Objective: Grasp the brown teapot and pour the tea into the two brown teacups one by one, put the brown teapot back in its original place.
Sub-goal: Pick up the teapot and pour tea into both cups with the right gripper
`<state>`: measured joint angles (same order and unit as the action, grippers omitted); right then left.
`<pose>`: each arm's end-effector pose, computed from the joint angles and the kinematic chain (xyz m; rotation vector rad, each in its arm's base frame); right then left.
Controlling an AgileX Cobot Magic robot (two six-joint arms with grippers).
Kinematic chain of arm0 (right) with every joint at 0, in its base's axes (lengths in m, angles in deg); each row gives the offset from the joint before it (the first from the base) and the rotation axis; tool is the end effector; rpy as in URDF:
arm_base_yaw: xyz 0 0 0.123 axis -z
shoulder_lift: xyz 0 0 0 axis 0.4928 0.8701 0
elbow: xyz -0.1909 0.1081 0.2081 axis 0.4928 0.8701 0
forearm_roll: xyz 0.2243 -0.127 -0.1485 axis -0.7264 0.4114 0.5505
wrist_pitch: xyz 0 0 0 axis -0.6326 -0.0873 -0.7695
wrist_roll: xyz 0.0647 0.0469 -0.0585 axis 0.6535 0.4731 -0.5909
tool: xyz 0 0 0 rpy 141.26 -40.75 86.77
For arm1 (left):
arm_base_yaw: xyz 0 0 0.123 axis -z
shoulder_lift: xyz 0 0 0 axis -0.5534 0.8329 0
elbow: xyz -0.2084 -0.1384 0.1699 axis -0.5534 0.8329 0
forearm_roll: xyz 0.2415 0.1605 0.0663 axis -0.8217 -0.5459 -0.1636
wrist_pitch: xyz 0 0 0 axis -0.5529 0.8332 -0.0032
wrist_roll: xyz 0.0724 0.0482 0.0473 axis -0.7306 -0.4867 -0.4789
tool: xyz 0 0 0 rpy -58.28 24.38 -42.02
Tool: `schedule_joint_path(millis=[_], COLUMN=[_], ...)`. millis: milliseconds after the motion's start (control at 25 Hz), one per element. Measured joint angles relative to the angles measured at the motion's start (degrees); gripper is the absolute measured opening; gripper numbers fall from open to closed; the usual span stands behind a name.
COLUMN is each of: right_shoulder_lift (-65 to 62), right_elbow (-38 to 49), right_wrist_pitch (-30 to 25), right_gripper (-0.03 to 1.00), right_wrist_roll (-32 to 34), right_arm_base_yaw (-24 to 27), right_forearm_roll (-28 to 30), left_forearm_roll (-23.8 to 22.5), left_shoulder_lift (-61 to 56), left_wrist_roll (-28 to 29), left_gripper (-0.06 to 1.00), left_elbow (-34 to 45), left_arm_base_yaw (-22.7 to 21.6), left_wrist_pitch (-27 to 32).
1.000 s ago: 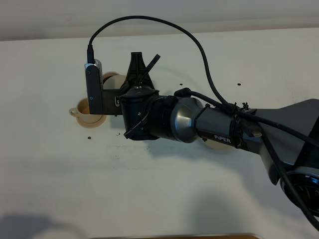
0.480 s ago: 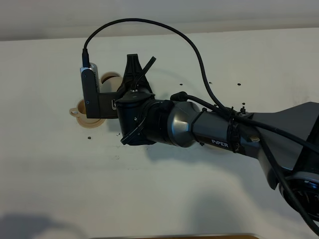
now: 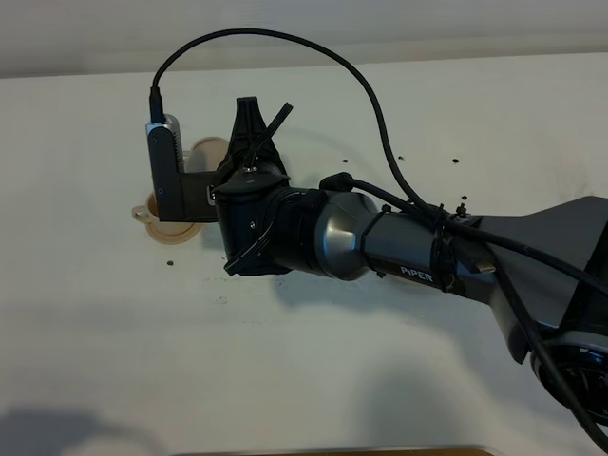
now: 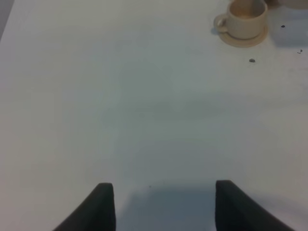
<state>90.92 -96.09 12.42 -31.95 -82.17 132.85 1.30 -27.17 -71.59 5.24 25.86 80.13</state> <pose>0.3715 0.3904 0.1554 -1.6860 1.6021 -0.7688 0.0301 0.0019 0.2807 0.0391 2.0903 0.1551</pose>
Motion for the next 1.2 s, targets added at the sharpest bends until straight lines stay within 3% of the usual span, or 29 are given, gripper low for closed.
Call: schedule_joint_path(millis=[1200], right_shoulder_lift=[3.2], right_elbow=[-2.2], right_wrist_pitch=[0.1], right_gripper=[0.08], right_wrist_roll=[-1.8], right_arm_base_yaw=[0.0], right_forearm_roll=[1.1], left_forearm_roll=[0.0], left_shoulder_lift=[0.0], left_wrist_roll=[0.0], left_gripper=[0.52], left_elbow=[0.0], left_arm_base_yaw=[0.0], left_wrist_pitch=[0.0])
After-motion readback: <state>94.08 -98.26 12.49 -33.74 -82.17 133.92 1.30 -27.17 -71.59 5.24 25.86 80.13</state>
